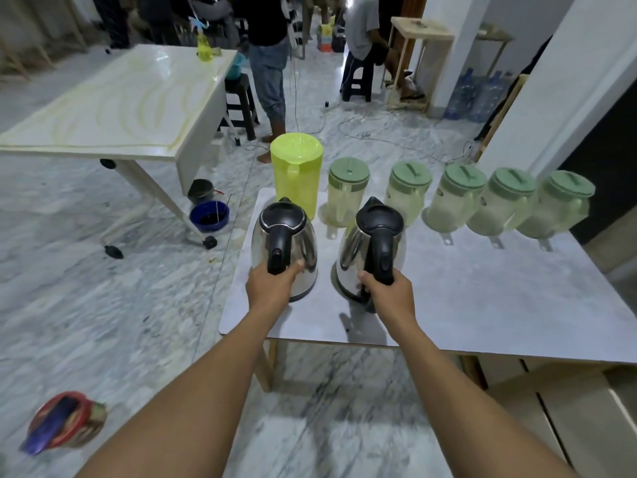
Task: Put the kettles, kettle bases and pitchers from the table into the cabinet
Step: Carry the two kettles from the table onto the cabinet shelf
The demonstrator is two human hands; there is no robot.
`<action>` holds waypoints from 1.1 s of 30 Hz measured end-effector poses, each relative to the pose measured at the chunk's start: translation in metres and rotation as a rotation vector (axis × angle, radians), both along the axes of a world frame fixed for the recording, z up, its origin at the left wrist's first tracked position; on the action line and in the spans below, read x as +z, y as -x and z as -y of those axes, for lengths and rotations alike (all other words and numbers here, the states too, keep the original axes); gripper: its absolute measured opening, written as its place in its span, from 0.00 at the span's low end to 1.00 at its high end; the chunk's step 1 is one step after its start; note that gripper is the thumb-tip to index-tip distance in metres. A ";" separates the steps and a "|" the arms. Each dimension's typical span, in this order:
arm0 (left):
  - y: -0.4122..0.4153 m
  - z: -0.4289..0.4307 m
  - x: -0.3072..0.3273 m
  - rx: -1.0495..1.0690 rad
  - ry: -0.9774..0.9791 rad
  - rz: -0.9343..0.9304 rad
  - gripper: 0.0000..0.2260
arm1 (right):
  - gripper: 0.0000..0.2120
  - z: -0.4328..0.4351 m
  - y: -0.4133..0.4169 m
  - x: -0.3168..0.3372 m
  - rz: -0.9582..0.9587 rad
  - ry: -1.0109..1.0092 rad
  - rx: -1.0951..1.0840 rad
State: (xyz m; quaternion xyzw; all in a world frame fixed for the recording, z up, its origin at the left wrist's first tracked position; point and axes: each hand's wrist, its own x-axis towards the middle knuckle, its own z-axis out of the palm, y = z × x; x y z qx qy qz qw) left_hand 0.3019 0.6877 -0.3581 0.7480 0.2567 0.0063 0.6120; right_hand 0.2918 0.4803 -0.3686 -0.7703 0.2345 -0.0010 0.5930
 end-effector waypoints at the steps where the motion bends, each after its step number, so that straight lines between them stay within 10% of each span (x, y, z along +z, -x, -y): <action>1: -0.001 0.000 -0.002 0.007 0.007 0.011 0.15 | 0.13 -0.001 -0.003 -0.003 0.001 -0.023 0.000; 18: 0.009 -0.002 0.000 0.050 -0.034 0.068 0.10 | 0.13 -0.013 -0.006 -0.010 0.111 0.006 -0.196; 33: 0.021 -0.010 0.150 0.004 -0.114 0.296 0.09 | 0.10 -0.008 0.027 0.120 0.311 0.048 -0.233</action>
